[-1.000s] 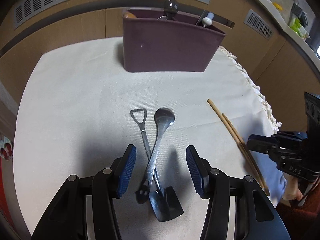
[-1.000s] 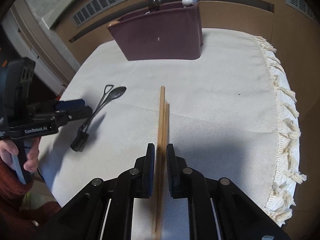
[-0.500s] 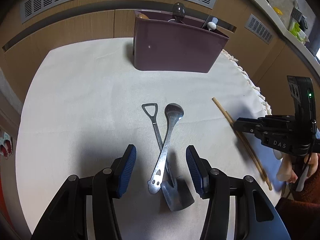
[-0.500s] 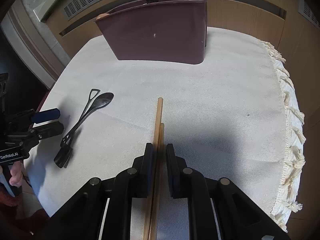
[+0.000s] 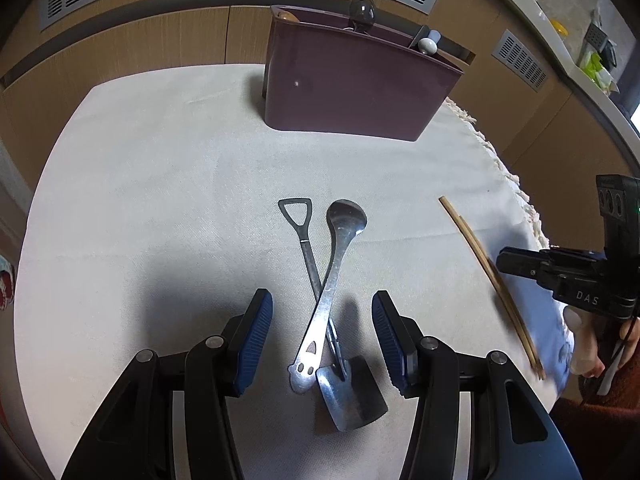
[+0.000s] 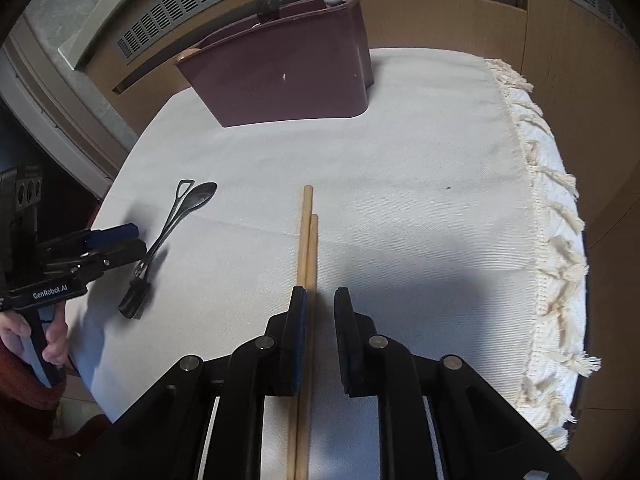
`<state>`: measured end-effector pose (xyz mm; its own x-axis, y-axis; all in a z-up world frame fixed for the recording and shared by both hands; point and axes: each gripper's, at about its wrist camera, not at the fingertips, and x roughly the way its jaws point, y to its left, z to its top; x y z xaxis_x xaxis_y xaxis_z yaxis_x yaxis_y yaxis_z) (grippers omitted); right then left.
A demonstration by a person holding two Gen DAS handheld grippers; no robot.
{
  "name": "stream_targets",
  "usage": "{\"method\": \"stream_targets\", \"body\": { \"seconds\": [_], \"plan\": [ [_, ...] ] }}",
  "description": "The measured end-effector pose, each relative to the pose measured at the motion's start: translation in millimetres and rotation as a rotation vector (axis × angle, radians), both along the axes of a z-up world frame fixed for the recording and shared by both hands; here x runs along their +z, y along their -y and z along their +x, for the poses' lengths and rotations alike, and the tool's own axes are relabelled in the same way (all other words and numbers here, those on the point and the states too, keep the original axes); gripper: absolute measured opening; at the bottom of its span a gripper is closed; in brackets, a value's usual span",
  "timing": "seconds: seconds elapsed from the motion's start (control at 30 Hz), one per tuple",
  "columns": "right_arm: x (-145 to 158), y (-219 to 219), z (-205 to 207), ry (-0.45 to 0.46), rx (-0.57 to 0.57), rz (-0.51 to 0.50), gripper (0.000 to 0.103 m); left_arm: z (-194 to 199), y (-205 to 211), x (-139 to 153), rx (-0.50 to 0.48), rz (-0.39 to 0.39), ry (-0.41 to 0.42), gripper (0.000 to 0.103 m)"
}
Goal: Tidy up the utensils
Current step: 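Grasp one wooden chopstick with the right gripper while the left gripper grasps the grey metal spoon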
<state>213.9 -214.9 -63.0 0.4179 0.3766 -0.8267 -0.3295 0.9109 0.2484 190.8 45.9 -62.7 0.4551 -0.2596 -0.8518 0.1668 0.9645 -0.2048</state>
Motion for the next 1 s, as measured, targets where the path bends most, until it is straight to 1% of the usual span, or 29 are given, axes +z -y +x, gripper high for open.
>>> {"method": "stream_targets", "body": {
  "seconds": [0.03, 0.17, 0.23, 0.33, 0.37, 0.43, 0.5, 0.63, 0.7, 0.8, 0.83, 0.93, 1.0],
  "plan": [
    [-1, -4, 2, 0.003, -0.001, -0.005, 0.014, -1, 0, 0, 0.001, 0.001, 0.003, 0.052],
    [-7, -14, 9, 0.039, -0.036, -0.134, 0.012, -2, -3, 1, 0.005, -0.004, 0.008, 0.052],
    [-6, -17, 11, 0.04, -0.036, -0.141, 0.012, -2, -5, 1, 0.012, -0.005, 0.01, 0.052],
    [-2, -24, 13, 0.031, -0.013, -0.078, 0.012, -2, -10, 2, 0.023, -0.01, 0.011, 0.052],
    [-1, -26, 13, 0.037, -0.01, -0.073, 0.012, -3, -12, 2, 0.027, -0.01, 0.011, 0.052],
    [1, -30, 11, 0.056, -0.003, -0.084, 0.012, -3, -15, 1, 0.035, -0.014, 0.008, 0.052],
    [1, -31, 10, 0.052, 0.005, -0.083, 0.012, -3, -18, 0, 0.043, -0.018, 0.004, 0.052],
    [-6, -31, 10, 0.034, 0.003, -0.114, 0.012, -2, -21, -5, 0.043, -0.026, -0.007, 0.052],
    [-7, -29, 10, 0.04, -0.01, -0.108, 0.012, -2, -21, -6, 0.041, -0.028, -0.009, 0.052],
    [-9, -32, 16, 0.05, -0.017, -0.132, 0.011, -3, -21, -8, 0.043, -0.027, -0.015, 0.052],
    [-10, -35, 18, 0.054, -0.019, -0.155, 0.008, -3, -21, -8, 0.045, -0.027, -0.016, 0.052],
    [-10, -50, 21, 0.088, -0.005, -0.234, 0.01, -4, -21, -8, 0.049, -0.027, -0.015, 0.052],
    [-11, -60, 18, 0.121, 0.027, -0.299, 0.008, -3, -19, -8, 0.043, -0.03, -0.015, 0.052]
  ]
}}
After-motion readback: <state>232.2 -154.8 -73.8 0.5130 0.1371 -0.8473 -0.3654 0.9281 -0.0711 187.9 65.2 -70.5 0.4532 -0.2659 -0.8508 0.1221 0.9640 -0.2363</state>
